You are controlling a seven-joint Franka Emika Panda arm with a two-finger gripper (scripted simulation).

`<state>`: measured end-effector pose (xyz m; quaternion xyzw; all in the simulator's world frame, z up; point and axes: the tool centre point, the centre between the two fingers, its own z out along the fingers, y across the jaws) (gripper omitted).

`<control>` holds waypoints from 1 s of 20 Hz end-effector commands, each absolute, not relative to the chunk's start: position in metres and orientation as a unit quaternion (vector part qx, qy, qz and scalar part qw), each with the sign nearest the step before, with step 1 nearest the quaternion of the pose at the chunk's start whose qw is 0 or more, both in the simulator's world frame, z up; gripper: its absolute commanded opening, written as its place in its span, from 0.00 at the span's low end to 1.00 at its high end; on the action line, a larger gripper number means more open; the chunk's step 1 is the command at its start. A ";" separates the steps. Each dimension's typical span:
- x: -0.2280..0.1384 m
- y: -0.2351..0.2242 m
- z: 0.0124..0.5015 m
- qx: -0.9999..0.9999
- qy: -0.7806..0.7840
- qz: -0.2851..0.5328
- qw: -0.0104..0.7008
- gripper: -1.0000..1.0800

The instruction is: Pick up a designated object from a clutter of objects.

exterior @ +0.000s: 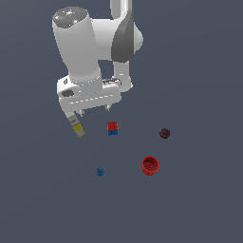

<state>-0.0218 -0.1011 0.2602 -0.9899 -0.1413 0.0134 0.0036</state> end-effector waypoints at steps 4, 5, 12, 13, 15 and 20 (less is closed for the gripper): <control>-0.036 -0.137 0.247 -0.985 -0.175 0.010 0.004 0.96; -0.038 -0.143 0.245 -0.983 -0.181 0.009 0.004 0.96; -0.061 -0.186 0.229 -0.975 -0.222 0.006 0.004 0.96; -0.064 -0.192 0.226 -0.974 -0.228 0.005 0.004 0.96; -0.072 -0.203 0.222 -0.971 -0.240 0.004 0.003 0.96; -0.088 -0.227 0.213 -0.964 -0.265 0.002 0.002 0.96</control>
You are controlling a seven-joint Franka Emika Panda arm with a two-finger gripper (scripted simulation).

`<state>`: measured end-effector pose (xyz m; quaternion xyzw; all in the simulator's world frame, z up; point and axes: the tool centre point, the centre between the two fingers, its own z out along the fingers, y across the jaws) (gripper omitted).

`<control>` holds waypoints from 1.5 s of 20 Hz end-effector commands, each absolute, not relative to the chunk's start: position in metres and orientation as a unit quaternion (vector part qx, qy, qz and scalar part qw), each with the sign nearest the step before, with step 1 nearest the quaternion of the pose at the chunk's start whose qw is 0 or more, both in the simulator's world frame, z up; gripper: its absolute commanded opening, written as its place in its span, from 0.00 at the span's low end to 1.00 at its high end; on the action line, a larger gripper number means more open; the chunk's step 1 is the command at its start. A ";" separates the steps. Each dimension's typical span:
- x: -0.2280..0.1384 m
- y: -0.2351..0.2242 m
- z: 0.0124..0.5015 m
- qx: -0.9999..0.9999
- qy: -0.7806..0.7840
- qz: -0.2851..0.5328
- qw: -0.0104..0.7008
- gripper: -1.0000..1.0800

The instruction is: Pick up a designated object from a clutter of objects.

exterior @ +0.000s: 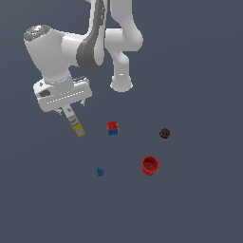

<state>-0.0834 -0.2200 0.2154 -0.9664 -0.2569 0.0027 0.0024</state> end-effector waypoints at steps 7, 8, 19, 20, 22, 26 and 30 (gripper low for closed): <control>-0.104 -0.246 0.205 -0.958 -0.287 0.000 0.001 0.96; -0.106 -0.248 0.204 -0.957 -0.288 0.000 0.000 0.96; -0.110 -0.252 0.198 -0.956 -0.293 0.000 0.000 0.96; -0.110 -0.252 0.195 -0.956 -0.293 0.000 0.000 0.96; -0.110 -0.253 0.189 -0.956 -0.293 0.000 0.000 0.96; -0.111 -0.253 0.170 -0.956 -0.293 0.000 0.000 0.96; -0.111 -0.253 0.157 -0.956 -0.293 0.000 0.000 0.96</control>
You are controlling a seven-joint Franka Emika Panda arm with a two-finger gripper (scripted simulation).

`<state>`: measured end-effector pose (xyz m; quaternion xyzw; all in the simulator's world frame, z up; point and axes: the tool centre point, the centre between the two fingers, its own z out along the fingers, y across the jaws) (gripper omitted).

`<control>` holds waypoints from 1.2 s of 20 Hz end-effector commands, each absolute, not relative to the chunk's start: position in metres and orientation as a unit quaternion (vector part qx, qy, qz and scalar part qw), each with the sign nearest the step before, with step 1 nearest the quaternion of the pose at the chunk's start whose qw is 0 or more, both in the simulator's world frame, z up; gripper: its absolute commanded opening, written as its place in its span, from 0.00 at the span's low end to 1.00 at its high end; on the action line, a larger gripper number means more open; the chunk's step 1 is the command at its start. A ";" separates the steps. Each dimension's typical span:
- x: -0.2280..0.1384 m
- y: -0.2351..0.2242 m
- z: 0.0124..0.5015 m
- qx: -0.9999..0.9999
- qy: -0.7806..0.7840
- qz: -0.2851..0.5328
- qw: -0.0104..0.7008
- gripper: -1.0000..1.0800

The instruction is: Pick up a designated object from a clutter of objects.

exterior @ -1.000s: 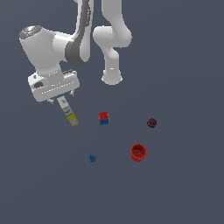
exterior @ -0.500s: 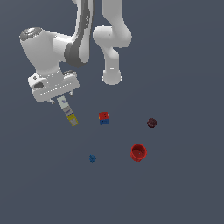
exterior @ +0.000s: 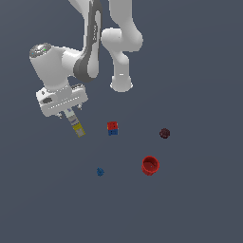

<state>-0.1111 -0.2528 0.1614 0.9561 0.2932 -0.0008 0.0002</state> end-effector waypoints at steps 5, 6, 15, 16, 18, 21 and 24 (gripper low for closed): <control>-0.111 -0.253 0.152 0.956 0.293 0.000 0.000 0.00; -0.111 -0.253 0.152 0.956 0.293 0.000 0.000 0.00; -0.111 -0.253 0.153 0.956 0.293 0.000 0.001 0.00; -0.111 -0.253 0.153 0.956 0.293 0.000 0.001 0.00; -0.111 -0.252 0.154 0.956 0.293 0.000 0.001 0.00; -0.111 -0.247 0.158 0.956 0.293 0.000 0.001 0.00; -0.113 -0.239 0.166 0.956 0.293 0.000 0.001 0.00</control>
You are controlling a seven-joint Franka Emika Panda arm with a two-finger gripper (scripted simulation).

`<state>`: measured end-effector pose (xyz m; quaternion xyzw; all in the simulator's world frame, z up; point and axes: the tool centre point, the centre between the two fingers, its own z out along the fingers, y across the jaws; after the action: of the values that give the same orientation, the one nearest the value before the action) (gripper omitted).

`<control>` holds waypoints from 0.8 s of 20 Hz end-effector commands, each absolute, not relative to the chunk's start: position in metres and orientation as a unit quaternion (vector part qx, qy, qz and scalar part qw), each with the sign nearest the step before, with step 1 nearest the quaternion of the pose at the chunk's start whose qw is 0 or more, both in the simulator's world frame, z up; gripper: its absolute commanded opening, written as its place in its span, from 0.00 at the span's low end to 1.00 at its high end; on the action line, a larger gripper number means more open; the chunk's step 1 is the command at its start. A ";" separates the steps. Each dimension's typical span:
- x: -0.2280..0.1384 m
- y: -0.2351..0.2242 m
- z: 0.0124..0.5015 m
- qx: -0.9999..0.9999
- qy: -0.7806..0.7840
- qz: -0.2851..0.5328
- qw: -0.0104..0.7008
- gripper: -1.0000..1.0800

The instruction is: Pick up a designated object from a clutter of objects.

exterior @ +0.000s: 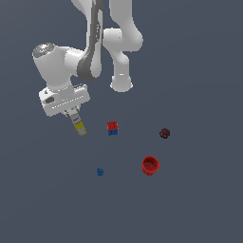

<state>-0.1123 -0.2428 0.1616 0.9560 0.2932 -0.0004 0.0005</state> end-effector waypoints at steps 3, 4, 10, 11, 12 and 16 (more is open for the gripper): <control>-0.114 -0.227 0.176 0.956 0.293 0.000 0.001 0.00; -0.115 -0.223 0.180 0.956 0.293 0.000 0.001 0.00; -0.120 -0.188 0.212 0.956 0.293 -0.001 0.002 0.00; -0.121 -0.180 0.218 0.956 0.293 -0.001 0.003 0.00; -0.122 -0.173 0.225 0.956 0.293 -0.001 0.003 0.00; -0.127 -0.140 0.255 0.956 0.293 -0.002 0.004 0.00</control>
<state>-0.1246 -0.1524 0.2438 0.9560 0.2932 -0.0015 0.0031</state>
